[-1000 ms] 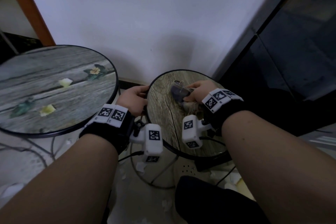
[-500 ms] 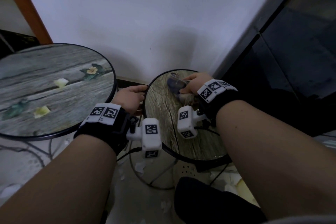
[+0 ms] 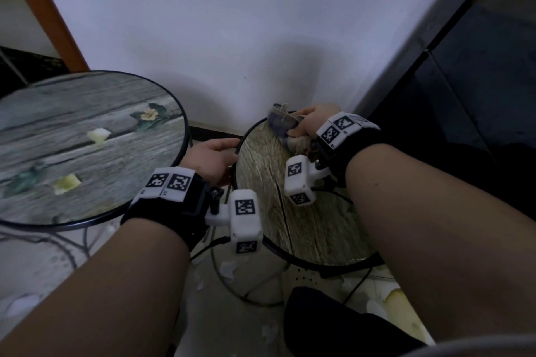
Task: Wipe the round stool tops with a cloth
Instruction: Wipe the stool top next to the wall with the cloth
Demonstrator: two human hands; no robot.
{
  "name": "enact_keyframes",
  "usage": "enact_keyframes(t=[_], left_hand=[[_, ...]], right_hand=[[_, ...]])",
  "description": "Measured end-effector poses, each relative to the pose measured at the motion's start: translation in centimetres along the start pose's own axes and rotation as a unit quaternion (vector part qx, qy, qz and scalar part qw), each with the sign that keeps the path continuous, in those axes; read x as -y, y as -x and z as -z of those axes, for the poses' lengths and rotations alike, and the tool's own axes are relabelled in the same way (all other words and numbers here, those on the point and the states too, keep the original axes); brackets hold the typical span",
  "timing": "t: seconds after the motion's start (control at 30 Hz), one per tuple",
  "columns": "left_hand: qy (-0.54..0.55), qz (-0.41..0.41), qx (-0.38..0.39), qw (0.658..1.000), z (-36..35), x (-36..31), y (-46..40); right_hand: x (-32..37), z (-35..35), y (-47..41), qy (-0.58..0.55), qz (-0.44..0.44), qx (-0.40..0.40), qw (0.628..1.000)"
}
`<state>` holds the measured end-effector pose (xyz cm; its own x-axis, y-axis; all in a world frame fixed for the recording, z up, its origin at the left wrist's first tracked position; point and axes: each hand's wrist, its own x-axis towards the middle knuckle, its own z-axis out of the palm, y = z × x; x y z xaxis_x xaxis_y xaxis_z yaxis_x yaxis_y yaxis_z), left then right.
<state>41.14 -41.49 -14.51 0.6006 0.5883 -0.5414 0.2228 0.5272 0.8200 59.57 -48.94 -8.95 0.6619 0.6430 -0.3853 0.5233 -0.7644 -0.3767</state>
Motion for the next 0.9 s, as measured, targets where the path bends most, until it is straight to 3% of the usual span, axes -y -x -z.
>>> enact_keyframes(t=[0.27, 0.37, 0.47, 0.67, 0.77, 0.9], left_hand=[[-0.004, -0.009, -0.016, 1.000, -0.2, -0.1, 0.1], [-0.015, -0.010, -0.020, 1.000, -0.2, 0.1, 0.0], [-0.012, -0.015, -0.022, 1.000, -0.2, 0.2, 0.0], [-0.006, -0.012, -0.015, 1.000, -0.2, 0.3, -0.2], [-0.003, -0.013, -0.019, 1.000, -0.2, 0.3, -0.2], [-0.008, -0.012, -0.024, 1.000, -0.4, 0.3, -0.1]], right_hand=[[0.2, -0.1, -0.4, -0.046, 0.014, -0.021, 0.999], [-0.2, -0.3, -1.3, -0.165, -0.029, -0.011, 0.986], [-0.6, -0.5, -1.7, -0.205, -0.041, -0.006, 0.978], [-0.4, -0.3, -1.9, -0.225, -0.034, -0.018, 0.974], [0.2, 0.2, -1.2, -0.223, -0.010, -0.061, 0.973], [-0.2, 0.1, -1.8, -0.185, -0.014, -0.014, 0.983]])
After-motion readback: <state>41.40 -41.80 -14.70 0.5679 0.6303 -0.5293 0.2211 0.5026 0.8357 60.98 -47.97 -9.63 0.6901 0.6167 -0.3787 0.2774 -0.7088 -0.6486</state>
